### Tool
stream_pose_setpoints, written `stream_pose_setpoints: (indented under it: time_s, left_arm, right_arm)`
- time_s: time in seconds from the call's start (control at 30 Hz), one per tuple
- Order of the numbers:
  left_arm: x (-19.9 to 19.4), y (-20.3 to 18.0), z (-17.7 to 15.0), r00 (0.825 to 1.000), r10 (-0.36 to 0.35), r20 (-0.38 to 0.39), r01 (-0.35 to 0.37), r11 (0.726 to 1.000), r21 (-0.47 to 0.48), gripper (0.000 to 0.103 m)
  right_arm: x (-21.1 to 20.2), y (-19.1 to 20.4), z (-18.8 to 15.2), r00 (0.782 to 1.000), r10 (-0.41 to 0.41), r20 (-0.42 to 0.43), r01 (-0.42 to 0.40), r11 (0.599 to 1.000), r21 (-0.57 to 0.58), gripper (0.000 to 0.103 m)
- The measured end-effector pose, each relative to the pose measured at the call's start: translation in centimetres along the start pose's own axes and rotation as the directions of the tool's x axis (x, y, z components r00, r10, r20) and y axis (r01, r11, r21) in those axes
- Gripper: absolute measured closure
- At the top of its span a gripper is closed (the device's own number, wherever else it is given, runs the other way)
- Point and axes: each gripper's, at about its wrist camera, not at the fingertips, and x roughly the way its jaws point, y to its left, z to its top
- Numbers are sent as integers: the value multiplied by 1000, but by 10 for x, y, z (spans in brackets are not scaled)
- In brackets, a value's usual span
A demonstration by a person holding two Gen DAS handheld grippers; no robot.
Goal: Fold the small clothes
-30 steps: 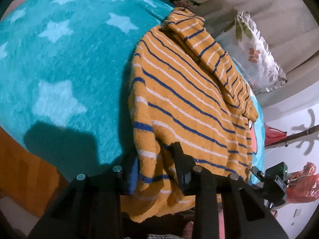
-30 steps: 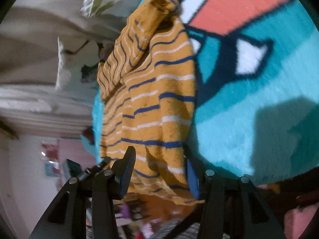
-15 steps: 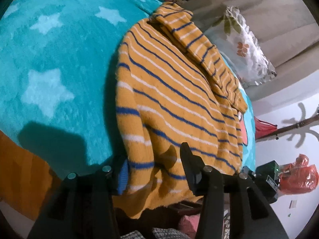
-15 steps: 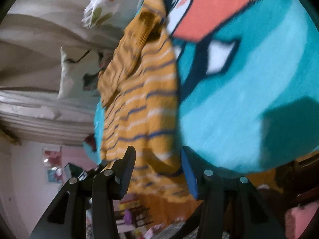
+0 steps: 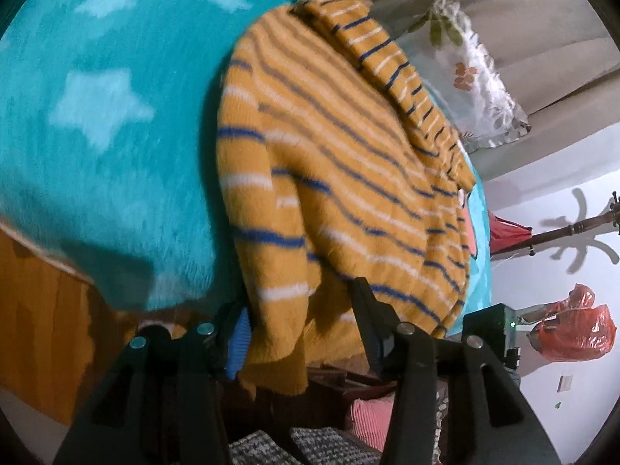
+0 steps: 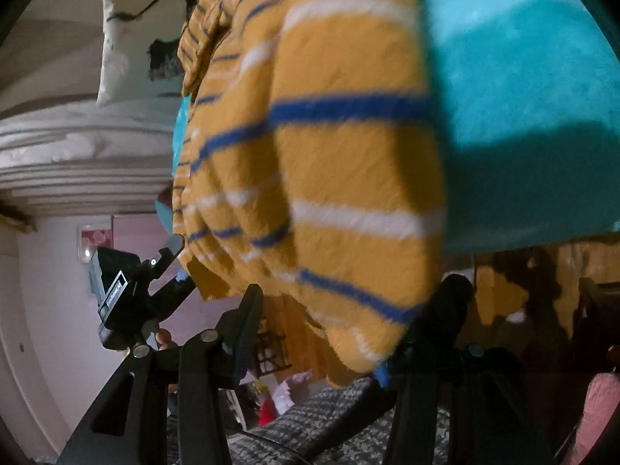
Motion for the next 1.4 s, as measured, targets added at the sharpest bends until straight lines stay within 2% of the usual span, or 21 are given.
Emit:
stream_pose_setpoints:
  time_s: [0.03,0.07,0.1,0.13,0.17,0.23,0.33,0.57,0.73,0.83,0.97,1.1,1.27,1.4]
  left_arm:
    - [4,2,-2,1000,9,-12,-9,1000,-10,57]
    - [6,4,-4,1000,17,-17,-18,1000,-18,71]
    - [7,7,-5,999,31,-19,-31,999,-30,83]
    - [7,9,-6,998,57,-25,-58,997,-42,94]
    - [5,11,-6,998,67,-21,-68,996,-50,94]
    - [-5,9,-9,996,92,4,-92,995,-45,94]
    - [-23,-2,-17,992,122,32,-121,993,-5,94]
    - [-69,-20,-47,992,109,65,-113,991,71,94]
    - [-74,-27,-59,993,108,45,-112,989,93,94]
    - [-71,-29,-52,993,108,42,-111,990,82,94]
    - [-79,-41,-26,993,94,68,-100,990,98,95]
    - [-85,-59,24,992,67,104,-80,988,130,94]
    - [-70,-89,113,988,66,138,-91,978,187,94]
    - [-40,-109,190,986,70,148,-100,974,204,94]
  right_arm:
    - [0,2,0,1000,-4,7,4,1000,-2,53]
    - [-1,5,0,1000,-11,14,11,1000,-7,62]
    - [-3,6,0,1000,-17,17,17,1000,-9,76]
    - [-3,8,1,999,-27,24,27,1000,-6,83]
    - [-7,6,0,999,-35,32,35,999,-1,88]
    - [-16,6,-3,995,-82,48,82,997,-7,89]
    - [-26,15,-11,994,-91,58,93,995,-25,90]
    - [-67,37,-40,996,-46,75,54,992,-111,92]
    - [-90,39,-52,995,-27,97,37,994,-107,92]
    - [-90,37,-50,994,-23,103,32,996,-84,92]
    - [-94,57,-34,992,-14,125,29,993,-118,92]
    - [-103,91,1,988,-1,157,30,983,-182,92]
    - [-108,142,82,968,-6,249,70,966,-250,92]
    - [-102,159,152,952,-38,304,111,967,-227,92]
